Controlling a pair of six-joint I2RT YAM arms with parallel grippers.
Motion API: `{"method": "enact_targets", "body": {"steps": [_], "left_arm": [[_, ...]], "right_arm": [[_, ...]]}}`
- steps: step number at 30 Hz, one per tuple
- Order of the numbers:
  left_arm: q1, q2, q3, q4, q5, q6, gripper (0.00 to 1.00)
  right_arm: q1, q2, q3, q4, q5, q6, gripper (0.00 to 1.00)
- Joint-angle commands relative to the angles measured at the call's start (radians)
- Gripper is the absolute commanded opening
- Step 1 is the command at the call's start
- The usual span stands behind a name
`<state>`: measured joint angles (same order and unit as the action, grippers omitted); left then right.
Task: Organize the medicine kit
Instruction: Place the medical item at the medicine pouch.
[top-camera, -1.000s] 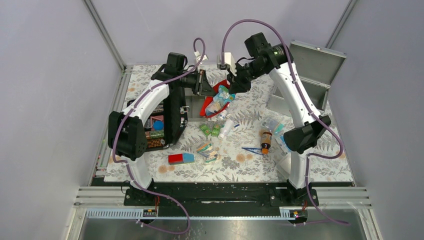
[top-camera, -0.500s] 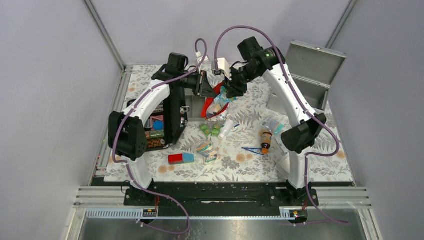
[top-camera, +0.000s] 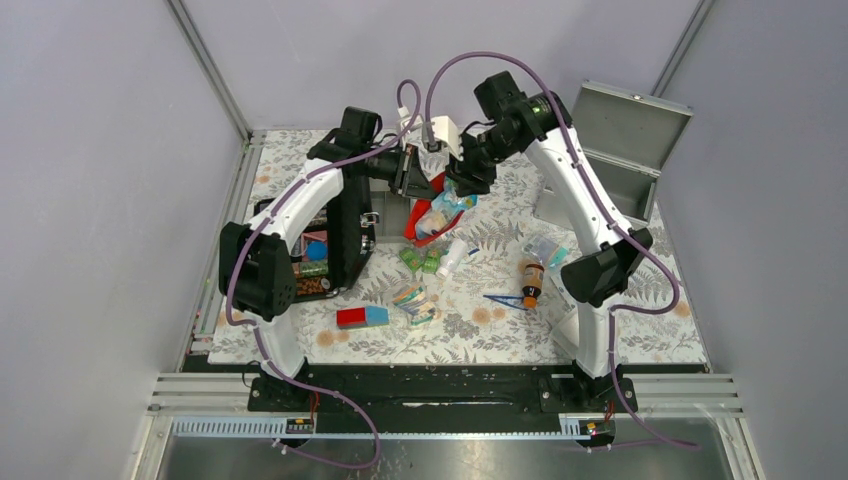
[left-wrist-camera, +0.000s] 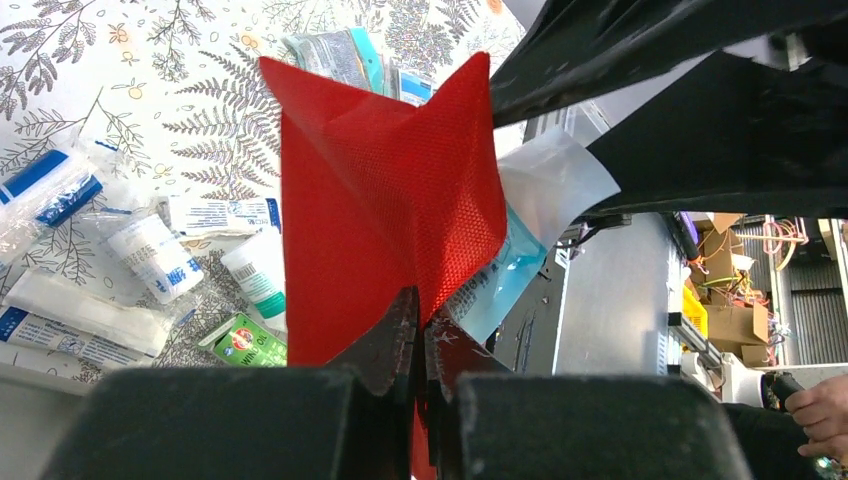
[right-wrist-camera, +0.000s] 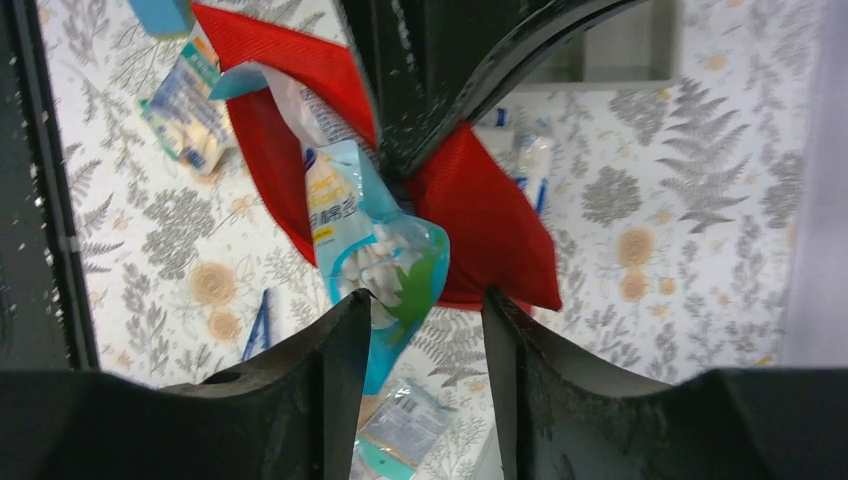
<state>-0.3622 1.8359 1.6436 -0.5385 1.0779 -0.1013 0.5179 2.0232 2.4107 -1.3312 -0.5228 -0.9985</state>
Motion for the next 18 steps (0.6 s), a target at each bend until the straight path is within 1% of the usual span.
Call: {"method": "enact_targets", "body": {"steps": [1, 3, 4, 6, 7, 11, 13, 16, 18], "left_arm": [[-0.007, -0.005, 0.053, 0.001, 0.059, 0.038, 0.0], [-0.007, -0.009, 0.053, -0.007, 0.065, 0.045, 0.0], [-0.008, -0.01, 0.052, -0.009, 0.067, 0.047, 0.0], [-0.01, -0.011, 0.049, -0.009, 0.073, 0.047, 0.0], [-0.01, -0.009, 0.049, -0.01, 0.076, 0.046, 0.0], [-0.021, 0.012, 0.074, -0.045, 0.09, 0.063, 0.0], [-0.02, 0.031, 0.1, -0.089, 0.1, 0.083, 0.0], [-0.021, 0.083, 0.179, -0.234, 0.131, 0.172, 0.0], [-0.021, 0.107, 0.224, -0.312, 0.144, 0.226, 0.0]], "right_arm": [[0.01, -0.036, -0.063, -0.076, -0.008, -0.053, 0.51], [0.011, -0.034, -0.091, -0.071, -0.012, -0.052, 0.45], [0.011, -0.034, -0.103, -0.066, -0.013, -0.055, 0.37], [0.014, -0.038, -0.114, -0.055, -0.025, -0.069, 0.11], [0.017, -0.042, -0.112, -0.047, -0.036, -0.073, 0.01], [0.034, -0.089, -0.121, 0.015, -0.115, -0.107, 0.0], [0.048, -0.14, -0.192, 0.082, -0.149, -0.142, 0.0], [0.059, -0.248, -0.36, 0.206, -0.194, -0.227, 0.0], [0.065, -0.336, -0.546, 0.325, -0.212, -0.303, 0.0]]}}
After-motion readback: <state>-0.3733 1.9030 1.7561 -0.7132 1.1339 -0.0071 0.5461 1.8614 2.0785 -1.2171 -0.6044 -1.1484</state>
